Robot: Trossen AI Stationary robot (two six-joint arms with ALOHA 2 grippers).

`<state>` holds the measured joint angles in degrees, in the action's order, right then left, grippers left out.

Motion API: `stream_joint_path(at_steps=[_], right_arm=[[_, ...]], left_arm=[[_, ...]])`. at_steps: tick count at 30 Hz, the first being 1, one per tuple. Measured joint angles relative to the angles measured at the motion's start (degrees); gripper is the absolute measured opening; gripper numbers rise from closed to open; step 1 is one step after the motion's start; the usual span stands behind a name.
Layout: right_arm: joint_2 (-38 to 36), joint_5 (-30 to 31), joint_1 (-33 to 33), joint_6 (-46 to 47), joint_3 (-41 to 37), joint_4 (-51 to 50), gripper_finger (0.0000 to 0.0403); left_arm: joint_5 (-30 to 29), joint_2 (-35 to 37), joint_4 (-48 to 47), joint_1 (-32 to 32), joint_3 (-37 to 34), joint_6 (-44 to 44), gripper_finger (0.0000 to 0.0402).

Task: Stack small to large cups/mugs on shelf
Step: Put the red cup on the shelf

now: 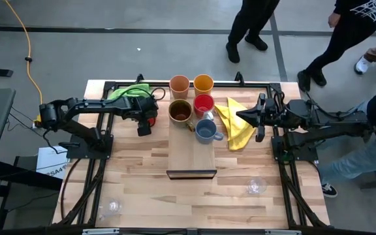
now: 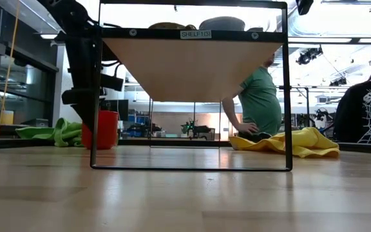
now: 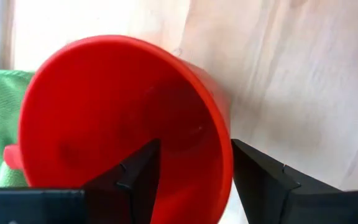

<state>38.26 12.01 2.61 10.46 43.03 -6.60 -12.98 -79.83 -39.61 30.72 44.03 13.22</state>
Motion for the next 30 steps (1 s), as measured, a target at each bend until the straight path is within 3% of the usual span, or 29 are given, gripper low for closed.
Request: stream_joint_path(at_steps=[4,11,20,25,30], right_arm=[[0.0,0.0,0.0,0.0,0.0,0.0,0.0000],[0.0,0.0,0.0,0.0,0.0,0.0,0.0000],[0.0,0.0,0.0,0.0,0.0,0.0,0.0000],[0.0,0.0,0.0,0.1,0.0,0.0,0.0000],[0.0,0.0,0.0,0.1,0.0,0.0,0.0000]], left_arm=[[-0.8,0.0,-0.3,0.0,0.0,-0.2,0.0148],[-1.3,0.8,-1.7,0.0,0.0,-2.4,0.0014],[2.1,8.1,-7.9,0.0,2.0,-9.4,0.0008],[4.5,17.0,-13.1,0.0,6.9,-16.0,0.0005],[3.0,28.3,-14.4,-0.1,11.4,-24.2,0.0003]])
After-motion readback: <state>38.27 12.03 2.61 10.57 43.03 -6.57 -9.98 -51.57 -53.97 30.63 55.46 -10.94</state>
